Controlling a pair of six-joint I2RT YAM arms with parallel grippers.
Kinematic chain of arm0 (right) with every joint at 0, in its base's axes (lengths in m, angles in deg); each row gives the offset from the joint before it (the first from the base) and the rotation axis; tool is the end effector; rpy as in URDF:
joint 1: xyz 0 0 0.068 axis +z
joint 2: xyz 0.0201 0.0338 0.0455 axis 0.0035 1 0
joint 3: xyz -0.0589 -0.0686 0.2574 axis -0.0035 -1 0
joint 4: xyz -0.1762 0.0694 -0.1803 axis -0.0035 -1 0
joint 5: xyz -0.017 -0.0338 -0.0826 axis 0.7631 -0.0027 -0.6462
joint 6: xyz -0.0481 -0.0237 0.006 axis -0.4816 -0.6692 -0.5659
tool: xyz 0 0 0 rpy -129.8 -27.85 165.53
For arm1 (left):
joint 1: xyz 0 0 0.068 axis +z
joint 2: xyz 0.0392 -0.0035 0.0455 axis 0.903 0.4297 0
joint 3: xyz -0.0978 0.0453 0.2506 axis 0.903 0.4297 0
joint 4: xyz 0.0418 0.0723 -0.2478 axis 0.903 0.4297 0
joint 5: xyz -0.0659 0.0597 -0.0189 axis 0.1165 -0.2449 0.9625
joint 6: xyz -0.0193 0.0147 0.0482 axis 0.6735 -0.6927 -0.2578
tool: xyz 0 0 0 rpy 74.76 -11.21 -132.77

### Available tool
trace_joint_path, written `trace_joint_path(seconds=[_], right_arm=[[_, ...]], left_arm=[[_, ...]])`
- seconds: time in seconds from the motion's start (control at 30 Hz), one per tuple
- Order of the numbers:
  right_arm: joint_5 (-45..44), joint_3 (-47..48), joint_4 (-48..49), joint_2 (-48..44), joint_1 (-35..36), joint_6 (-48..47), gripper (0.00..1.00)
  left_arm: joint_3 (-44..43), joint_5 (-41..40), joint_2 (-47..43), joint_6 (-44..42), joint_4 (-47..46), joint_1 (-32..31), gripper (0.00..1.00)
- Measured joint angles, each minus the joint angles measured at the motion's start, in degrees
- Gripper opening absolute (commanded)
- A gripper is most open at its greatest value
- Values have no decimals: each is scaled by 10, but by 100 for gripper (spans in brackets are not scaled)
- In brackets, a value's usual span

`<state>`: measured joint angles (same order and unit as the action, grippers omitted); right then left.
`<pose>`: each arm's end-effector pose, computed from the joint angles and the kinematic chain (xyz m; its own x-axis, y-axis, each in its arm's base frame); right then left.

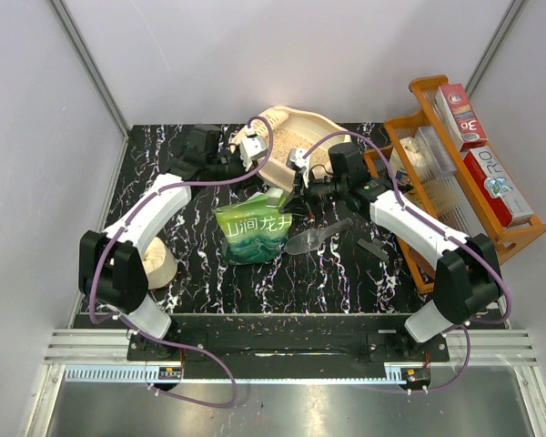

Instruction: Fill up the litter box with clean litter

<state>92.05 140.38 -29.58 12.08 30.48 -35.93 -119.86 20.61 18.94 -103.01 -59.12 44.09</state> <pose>0.2884 0.2000 0.3001 -0.1409 -0.3229 -0.9359 -0.9861 0.1299 0.1036 0.3274 -0.1460 0.3185 -0.1053 0.4510 -0.8863 0.9209 0.3805 0.0842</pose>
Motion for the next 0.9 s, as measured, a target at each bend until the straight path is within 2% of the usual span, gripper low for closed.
trace_joint_path(seconds=[0.17,0.33,0.9], right_arm=[[-15,-4,6,0,0,0,6],[-32,-7,12,0,0,-1,8],[-116,-30,23,-11,5,-13,15]], left_arm=[[-28,87,12,-20,34,-4,3],[-28,133,14,-19,47,-13,3],[-16,161,14,-18,53,-28,3]])
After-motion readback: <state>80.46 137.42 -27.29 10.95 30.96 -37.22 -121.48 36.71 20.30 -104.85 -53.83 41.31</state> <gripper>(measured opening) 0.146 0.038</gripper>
